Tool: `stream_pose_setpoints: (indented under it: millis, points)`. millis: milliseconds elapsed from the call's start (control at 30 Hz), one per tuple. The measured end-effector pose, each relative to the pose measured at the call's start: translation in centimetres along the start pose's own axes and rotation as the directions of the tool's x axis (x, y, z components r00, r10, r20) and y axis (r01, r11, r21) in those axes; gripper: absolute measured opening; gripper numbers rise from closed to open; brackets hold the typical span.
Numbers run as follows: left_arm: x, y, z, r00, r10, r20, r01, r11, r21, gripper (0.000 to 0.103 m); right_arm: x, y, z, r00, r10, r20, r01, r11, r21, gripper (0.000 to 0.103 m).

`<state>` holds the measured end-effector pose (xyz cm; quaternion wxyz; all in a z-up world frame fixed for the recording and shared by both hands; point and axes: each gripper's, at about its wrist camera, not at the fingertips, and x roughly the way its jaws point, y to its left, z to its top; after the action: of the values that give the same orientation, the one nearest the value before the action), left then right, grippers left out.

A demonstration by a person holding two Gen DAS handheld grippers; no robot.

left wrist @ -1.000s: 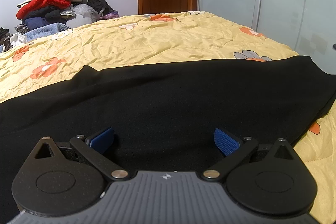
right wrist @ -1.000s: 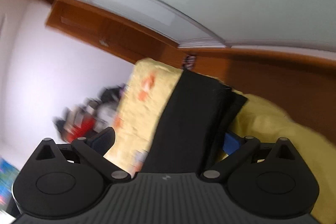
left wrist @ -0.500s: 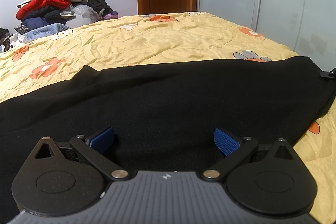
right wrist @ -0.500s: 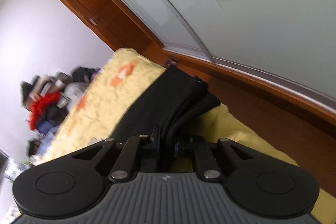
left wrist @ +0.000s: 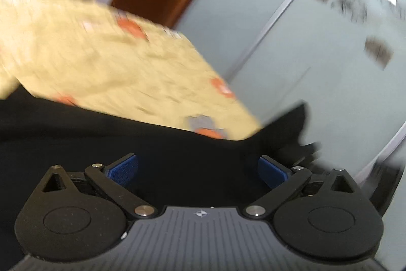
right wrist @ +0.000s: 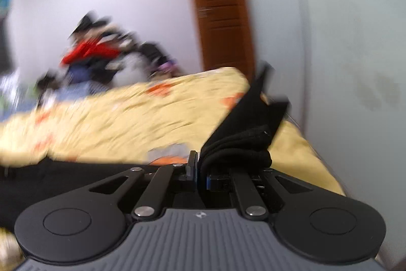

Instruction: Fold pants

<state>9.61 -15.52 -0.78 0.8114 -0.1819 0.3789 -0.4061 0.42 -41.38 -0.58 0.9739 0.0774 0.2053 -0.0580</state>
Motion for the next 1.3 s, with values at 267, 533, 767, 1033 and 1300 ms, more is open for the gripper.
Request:
stream_pose_setpoints:
  millis: [267,533,767,1033,1300]
  points:
    - [6.8,3.6,-0.3,0.965,-0.233,-0.12,0.163,0.893,-0.419,0.102,1.3,8.8,-3.5,0.984,0.118,-0.136,-0.153,0.946,-0.286,0.006]
    - [9.2,3.6,-0.4,0.922,-0.361,-0.141,0.229,0.801,-0.554,0.103,0.4,7.6,-3.1,0.993,0.099,-0.062,-0.11,0.976,-0.19,0.006]
    - [9.9,3.9,-0.4,0.927,-0.344,-0.148,0.195,0.78,-0.594,0.103,0.2,6.4,-2.6,0.992,0.117,-0.035,-0.12,0.988,-0.097,0.006]
    - [9.6,3.5,-0.7,0.92,-0.344,-0.188,0.183,0.8,-0.572,0.102,0.4,6.0,-1.9,0.995,0.097,-0.001,-0.097,0.995,-0.034,0.006]
    - [9.4,5.9,-0.4,0.947,-0.289,-0.137,0.123,0.724,-0.678,0.064,0.5,9.2,-2.7,0.983,0.164,-0.083,-0.178,0.959,-0.219,0.006]
